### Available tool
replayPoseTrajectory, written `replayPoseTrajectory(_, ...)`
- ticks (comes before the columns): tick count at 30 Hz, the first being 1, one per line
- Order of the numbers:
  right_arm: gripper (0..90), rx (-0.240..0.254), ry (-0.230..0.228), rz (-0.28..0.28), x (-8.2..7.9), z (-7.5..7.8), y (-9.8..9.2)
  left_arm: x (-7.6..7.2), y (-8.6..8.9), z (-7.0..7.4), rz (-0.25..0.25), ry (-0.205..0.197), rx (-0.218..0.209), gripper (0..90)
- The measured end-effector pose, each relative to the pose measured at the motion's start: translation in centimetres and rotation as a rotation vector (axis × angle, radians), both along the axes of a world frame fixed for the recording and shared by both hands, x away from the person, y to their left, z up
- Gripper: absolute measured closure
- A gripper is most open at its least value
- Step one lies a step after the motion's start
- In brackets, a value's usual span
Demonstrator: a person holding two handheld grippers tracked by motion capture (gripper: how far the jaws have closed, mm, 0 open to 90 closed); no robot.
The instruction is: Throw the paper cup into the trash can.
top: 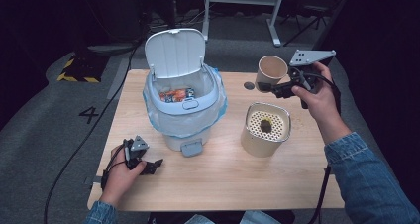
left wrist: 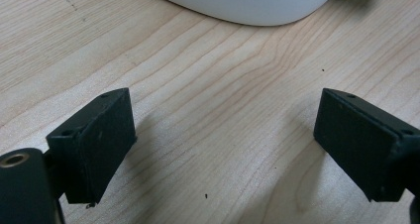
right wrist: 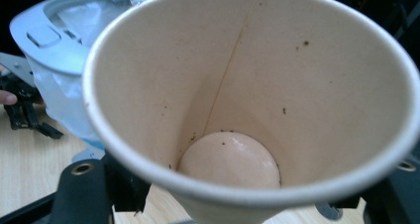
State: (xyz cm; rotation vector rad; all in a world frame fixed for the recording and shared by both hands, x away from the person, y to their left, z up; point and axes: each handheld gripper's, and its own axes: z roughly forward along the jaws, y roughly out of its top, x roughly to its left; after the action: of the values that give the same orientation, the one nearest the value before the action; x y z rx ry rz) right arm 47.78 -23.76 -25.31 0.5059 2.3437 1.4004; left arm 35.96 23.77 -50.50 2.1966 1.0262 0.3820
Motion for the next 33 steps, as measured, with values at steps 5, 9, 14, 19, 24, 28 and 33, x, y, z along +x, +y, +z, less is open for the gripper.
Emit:
replayPoseTrajectory(5, 29.4, -0.002, -0.004, 0.025, 0.8, 0.9, 1.5, 0.1, 0.0, 0.0, -0.005, 0.006, -0.005, 9.3)
replayPoseTrajectory(9, 29.5, 0.005, -0.002, 0.025, 1.6, 1.2, 2.4, 0.3, 0.2, 0.0, -0.016, 0.002, 0.0, 9.3)
replayPoseTrajectory(14, 29.5, 0.039, -0.002, 0.05, 2.1, 1.8, 4.2, 0.4, 0.1, 0.0, -0.017, 0.002, 0.0, 9.1)
replayPoseTrajectory(19, 29.4, 0.043, -0.006, 0.068, 2.2, 2.4, 6.3, 0.5, 0.2, 0.0, -0.017, 0.001, 0.002, 8.9)
replayPoseTrajectory(24, 29.4, 0.033, -0.003, 0.086, 2.5, 3.0, 8.3, 0.7, 0.1, 0.0, -0.025, 0.005, 0.007, 7.4)
replayPoseTrajectory(28, 29.4, 0.045, 0.011, 0.101, 2.7, 3.0, 9.6, 0.8, 0.0, 0.0, -0.026, 0.007, 0.001, 6.3)
replayPoseTrajectory(33, 29.4, 0.062, 0.025, 0.126, 3.0, 2.7, 11.6, 1.0, -0.1, 0.0, -0.033, 0.007, 0.01, 5.0)
